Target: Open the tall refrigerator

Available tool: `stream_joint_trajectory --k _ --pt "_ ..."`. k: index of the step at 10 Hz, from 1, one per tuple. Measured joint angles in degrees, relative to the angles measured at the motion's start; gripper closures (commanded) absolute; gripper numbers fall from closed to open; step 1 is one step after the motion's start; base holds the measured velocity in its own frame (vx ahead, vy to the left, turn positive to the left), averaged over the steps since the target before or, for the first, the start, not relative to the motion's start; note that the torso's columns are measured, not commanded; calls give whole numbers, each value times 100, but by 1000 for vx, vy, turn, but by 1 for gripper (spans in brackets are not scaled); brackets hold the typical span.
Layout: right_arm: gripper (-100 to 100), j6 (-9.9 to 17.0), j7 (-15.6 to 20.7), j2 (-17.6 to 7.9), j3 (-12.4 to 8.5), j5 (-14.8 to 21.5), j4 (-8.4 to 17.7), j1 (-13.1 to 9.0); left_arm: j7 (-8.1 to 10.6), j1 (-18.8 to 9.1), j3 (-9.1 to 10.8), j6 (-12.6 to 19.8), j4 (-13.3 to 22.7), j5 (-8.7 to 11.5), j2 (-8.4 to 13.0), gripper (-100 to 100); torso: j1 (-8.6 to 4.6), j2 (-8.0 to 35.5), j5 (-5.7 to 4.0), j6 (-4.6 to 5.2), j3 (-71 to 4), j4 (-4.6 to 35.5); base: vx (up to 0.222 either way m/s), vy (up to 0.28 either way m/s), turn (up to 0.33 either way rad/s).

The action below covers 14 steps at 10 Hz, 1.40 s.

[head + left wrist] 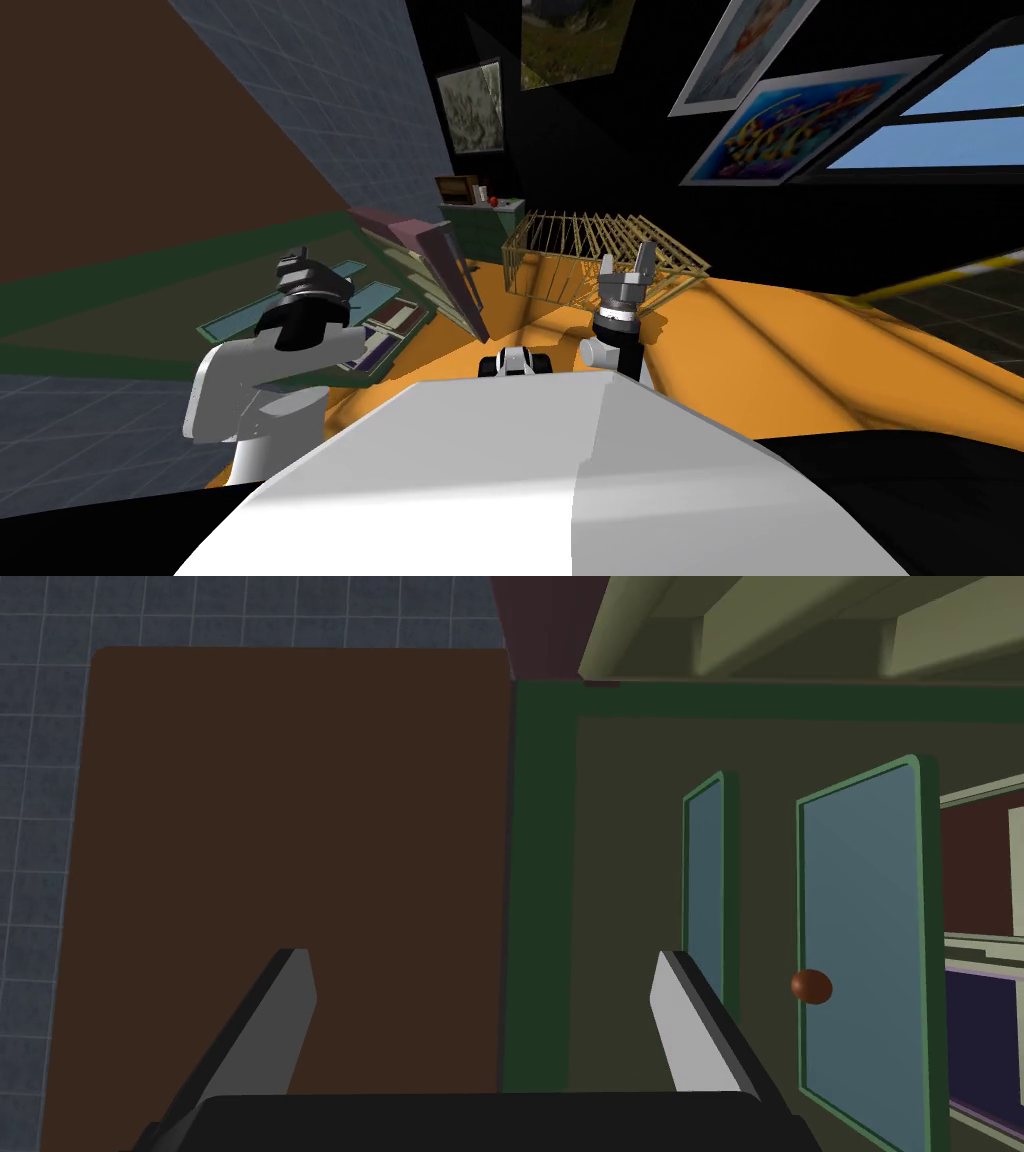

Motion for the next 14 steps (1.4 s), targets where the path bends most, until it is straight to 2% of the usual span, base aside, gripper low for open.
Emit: stream_joint_trajectory --k 3,5,6,10,11,14 --pt "0 0 0 0 0 0 0 -1 356 -40 196 331 245 -53 467 -100 -2 27 -1 4 16 8 -88 -1 -179" --pt "0 0 0 0 0 0 0 -1 559 -83 263 622 305 -126 739 -100 -6 25 -1 5 15 7 -124 -21 -360" --pt "0 0 0 0 1 0 0 -2 706 -85 359 841 365 -166 922 -100 -12 29 -3 5 18 8 -111 -19 -141" --pt "0 0 0 0 0 0 0 -1 1239 -144 568 1228 747 -294 1553 -100 4 12 2 5 6 3 -84 -11 -191" --pt "0 0 0 -1 -1 0 0 1 1281 -147 574 1252 762 -302 1572 0 3 4 1 -4 4 2 -9 0 14" --pt "0 0 0 -1 -1 0 0 2 1277 -146 574 1250 760 -301 1569 0 -3 13 -1 2 8 4 0 0 0"
